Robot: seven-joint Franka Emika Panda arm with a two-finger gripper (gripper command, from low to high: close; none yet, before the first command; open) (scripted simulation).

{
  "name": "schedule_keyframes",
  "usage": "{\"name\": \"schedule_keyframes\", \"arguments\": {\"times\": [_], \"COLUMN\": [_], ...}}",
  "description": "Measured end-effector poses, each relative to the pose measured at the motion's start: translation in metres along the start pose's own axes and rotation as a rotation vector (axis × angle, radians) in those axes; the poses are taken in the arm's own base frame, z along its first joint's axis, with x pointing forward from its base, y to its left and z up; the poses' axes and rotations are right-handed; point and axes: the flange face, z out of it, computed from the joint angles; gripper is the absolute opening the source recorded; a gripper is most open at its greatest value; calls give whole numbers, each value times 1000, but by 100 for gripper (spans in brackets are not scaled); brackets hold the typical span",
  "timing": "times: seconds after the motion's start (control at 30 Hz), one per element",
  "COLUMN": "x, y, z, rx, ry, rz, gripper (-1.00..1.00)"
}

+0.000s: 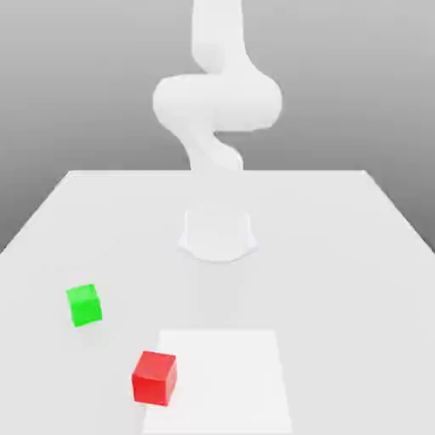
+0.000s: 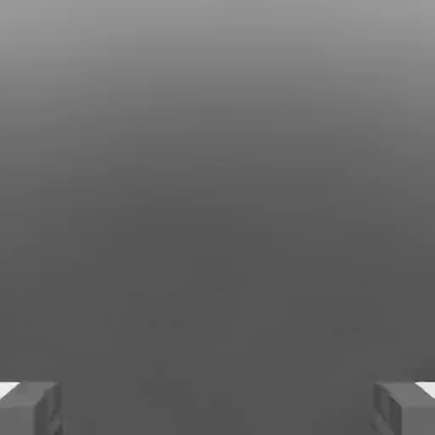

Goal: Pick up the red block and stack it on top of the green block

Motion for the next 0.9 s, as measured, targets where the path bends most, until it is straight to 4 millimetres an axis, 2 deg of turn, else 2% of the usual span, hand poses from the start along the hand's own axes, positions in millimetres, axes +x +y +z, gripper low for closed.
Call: {"name": "schedule_keyframes", "arguments": {"times": [0.2, 0.33, 0.47, 0.6, 0.73, 0.9], "x": [-7, -22, -45, -77, -118, -151], "y": [36, 75, 122, 177, 230, 263], "z": [130, 206, 273, 327, 370, 414], "rx": [-177, -281, -375, -459, -530, -545], "ry": [-98, -173, -257, -348, -447, -471], "rz": [26, 49, 76, 112, 148, 156], "gripper": [0, 0, 0, 0, 0, 0]}}
